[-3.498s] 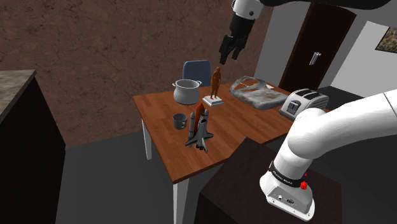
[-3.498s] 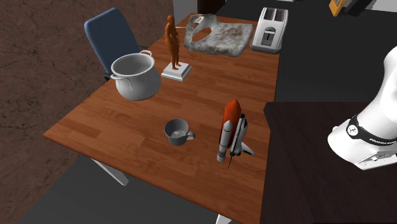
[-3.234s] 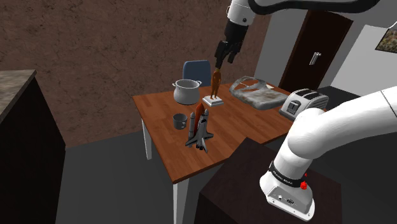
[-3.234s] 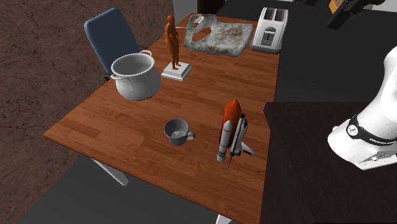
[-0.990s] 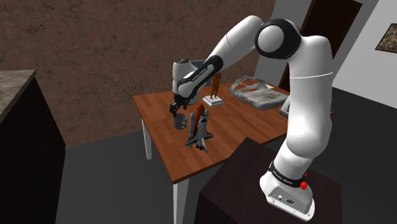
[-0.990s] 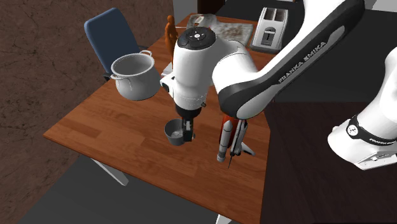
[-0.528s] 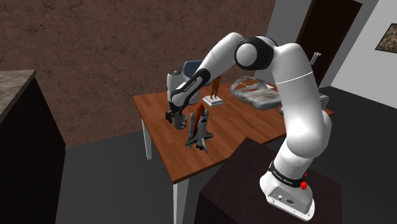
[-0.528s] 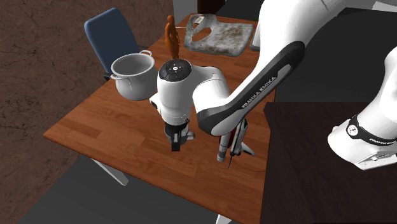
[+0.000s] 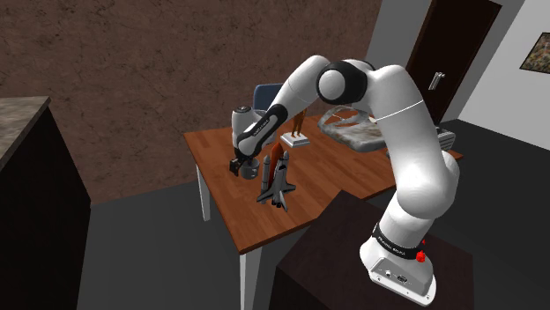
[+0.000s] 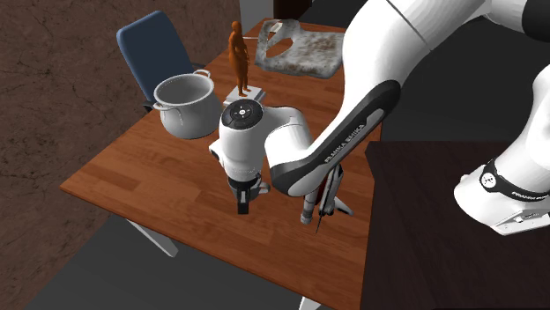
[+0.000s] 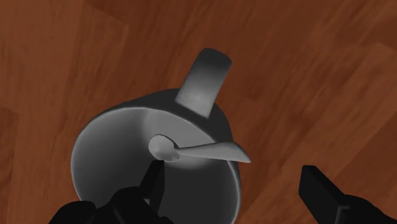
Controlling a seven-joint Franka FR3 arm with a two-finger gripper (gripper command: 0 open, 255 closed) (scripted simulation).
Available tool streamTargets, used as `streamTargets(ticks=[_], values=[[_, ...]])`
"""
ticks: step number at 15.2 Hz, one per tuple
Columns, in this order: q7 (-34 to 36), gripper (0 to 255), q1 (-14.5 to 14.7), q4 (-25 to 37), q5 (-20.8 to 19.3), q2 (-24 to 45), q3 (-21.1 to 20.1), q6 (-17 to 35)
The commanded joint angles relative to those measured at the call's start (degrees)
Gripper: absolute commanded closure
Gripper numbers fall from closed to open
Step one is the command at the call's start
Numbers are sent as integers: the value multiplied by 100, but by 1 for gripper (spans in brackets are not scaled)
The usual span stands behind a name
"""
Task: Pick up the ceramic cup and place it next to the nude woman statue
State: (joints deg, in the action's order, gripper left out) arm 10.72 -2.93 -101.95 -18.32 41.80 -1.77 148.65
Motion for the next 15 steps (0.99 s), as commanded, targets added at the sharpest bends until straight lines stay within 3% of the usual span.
streamTargets(ticks=[1,6,7,15], values=[[0,0,0,13,-2,18,2,9],[0,0,0,12,-2,17,2,9],[0,255,0,12,-2,17,2,9],[-24,255,-22,14,0,21,2,14]])
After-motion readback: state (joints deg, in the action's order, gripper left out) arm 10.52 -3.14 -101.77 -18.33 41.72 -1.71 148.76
